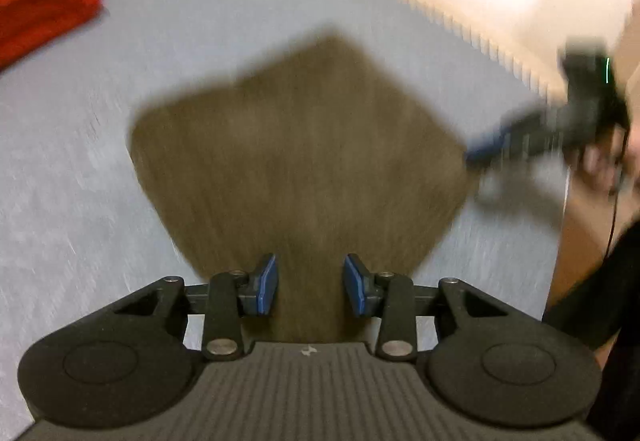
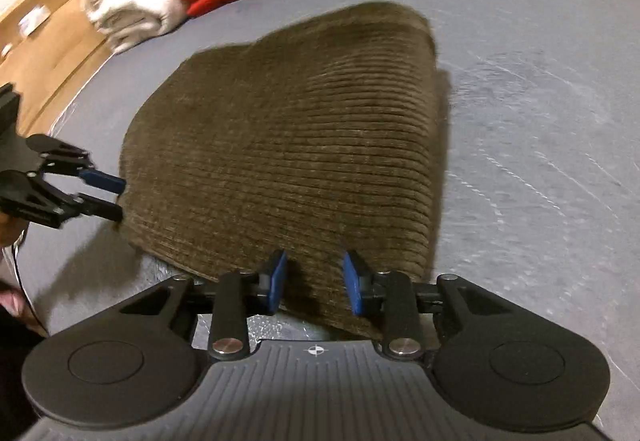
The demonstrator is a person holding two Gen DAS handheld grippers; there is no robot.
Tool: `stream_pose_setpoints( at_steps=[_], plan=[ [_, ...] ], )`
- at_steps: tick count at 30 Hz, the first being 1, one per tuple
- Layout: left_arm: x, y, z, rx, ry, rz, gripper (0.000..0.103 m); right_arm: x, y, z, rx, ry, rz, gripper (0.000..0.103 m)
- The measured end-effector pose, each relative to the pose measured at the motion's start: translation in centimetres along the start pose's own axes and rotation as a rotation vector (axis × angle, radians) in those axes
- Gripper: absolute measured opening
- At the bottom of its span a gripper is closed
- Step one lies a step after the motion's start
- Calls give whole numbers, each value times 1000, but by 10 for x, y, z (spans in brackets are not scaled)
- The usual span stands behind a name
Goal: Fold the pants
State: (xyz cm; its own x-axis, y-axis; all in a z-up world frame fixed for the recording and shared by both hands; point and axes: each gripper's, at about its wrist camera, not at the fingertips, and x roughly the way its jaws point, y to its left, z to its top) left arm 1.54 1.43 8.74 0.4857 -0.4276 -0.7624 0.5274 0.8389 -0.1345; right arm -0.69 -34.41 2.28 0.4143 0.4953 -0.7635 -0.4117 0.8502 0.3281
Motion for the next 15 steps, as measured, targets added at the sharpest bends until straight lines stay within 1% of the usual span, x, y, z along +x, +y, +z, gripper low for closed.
stream_pose_setpoints(
  at_steps=[2, 3, 4, 5, 6, 7, 8, 9, 10, 11, 12, 13, 14, 15],
  plan=[
    [-11, 15, 16, -113, -110, 14, 42, -5, 2, 3, -13, -17, -2, 32],
    [-11, 23, 21, -161, -145, 21, 42, -6, 5, 5, -27, -30, -2, 33],
    [-7, 30, 27, -201, -163, 28, 42, -9, 7, 4, -39, -46, 0, 34],
    [1, 35, 26, -229, -147, 45, 40, -9, 9, 3, -45, -50, 2, 35],
    [21, 41, 23, -245, -64, 90, 29, -6, 11, 2, -51, -30, -9, 35],
    [42, 45, 16, -245, 34, 148, 26, -7, 13, 1, -70, 7, -46, 35],
    [58, 47, 9, -255, 85, 176, 26, -2, 16, -1, -103, 35, -82, 35],
    [61, 50, 12, -283, 86, 181, 26, 2, 20, -1, -133, 50, -95, 35],
    [58, 52, 17, -313, 80, 183, 25, 3, 24, 7, -131, 53, -86, 35],
    [52, 48, 25, -322, 56, 193, 25, -1, 24, 12, -108, 44, -73, 36],
    [45, 43, 34, -308, 13, 215, 25, -6, 25, 20, -84, 15, -66, 39],
    [39, 40, 38, -301, -32, 242, 25, -13, 25, 26, -71, -23, -61, 43],
    [33, 38, 44, -318, -89, 267, 25, -19, 24, 33, -54, -72, -56, 46],
    [27, 40, 47, -349, -134, 270, 25, -24, 24, 41, -33, -121, -55, 50]
  ],
)
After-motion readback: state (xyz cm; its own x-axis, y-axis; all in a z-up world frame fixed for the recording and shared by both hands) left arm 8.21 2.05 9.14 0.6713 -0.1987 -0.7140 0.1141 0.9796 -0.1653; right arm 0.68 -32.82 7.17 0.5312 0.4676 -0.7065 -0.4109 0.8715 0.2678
